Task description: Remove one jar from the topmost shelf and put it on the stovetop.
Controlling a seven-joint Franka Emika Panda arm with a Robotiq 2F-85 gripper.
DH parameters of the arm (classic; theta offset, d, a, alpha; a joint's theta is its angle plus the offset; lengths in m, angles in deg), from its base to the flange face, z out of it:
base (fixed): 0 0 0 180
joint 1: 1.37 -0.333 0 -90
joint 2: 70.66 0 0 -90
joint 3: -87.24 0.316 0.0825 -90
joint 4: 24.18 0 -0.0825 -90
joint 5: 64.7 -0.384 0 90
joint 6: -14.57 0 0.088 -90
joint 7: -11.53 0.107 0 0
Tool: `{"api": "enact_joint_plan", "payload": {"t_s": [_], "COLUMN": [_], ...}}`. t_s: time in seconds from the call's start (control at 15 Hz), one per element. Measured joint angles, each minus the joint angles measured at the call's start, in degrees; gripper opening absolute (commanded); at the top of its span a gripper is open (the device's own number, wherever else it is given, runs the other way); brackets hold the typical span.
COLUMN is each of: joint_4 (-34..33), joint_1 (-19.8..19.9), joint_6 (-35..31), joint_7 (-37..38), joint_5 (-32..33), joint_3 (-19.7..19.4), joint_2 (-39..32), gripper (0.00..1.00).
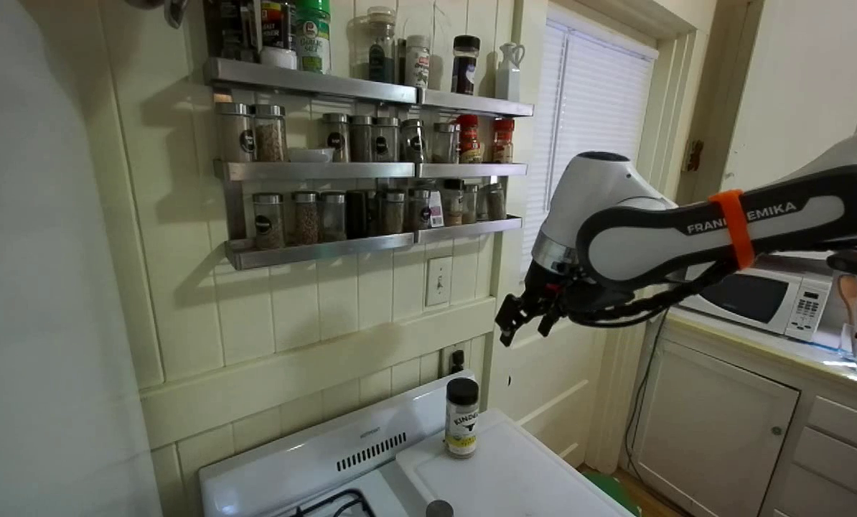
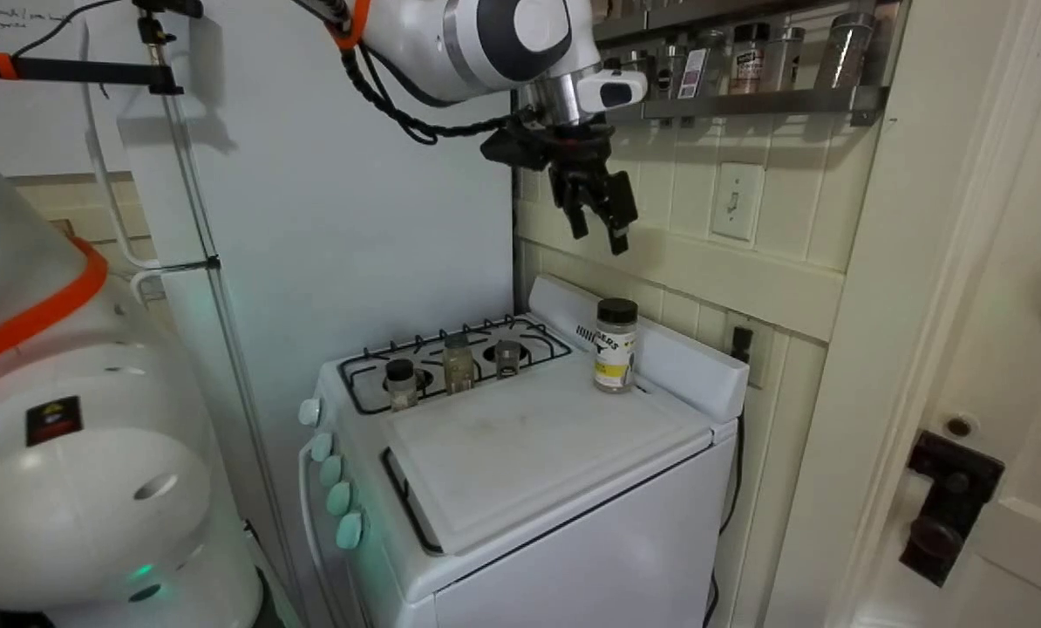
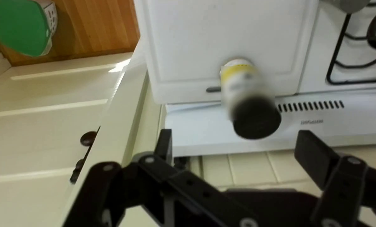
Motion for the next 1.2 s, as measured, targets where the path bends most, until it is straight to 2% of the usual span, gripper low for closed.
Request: {"api": "enact_joint_plan", "payload": {"t_s": [0.27, 0.6, 1.0, 1.2], "joint_4": [-7.8, -20.0, -39.1, -47.9], "joint_1": [3.2, 3.2, 2.9, 2.8], "joint_6": [1.5, 3.0, 14.0, 15.6], "joint_7": [1.0, -0.8, -0.7, -1.2], "joint_5": [4.2, 4.4, 4.9, 9.4], "joint_3": [-0.7, -0.7, 0.8, 1.3], "joint_2": [1.1, -0.2, -4.8, -7.2], "gripper": [1.0, 1.0, 1.0, 1.0]}}
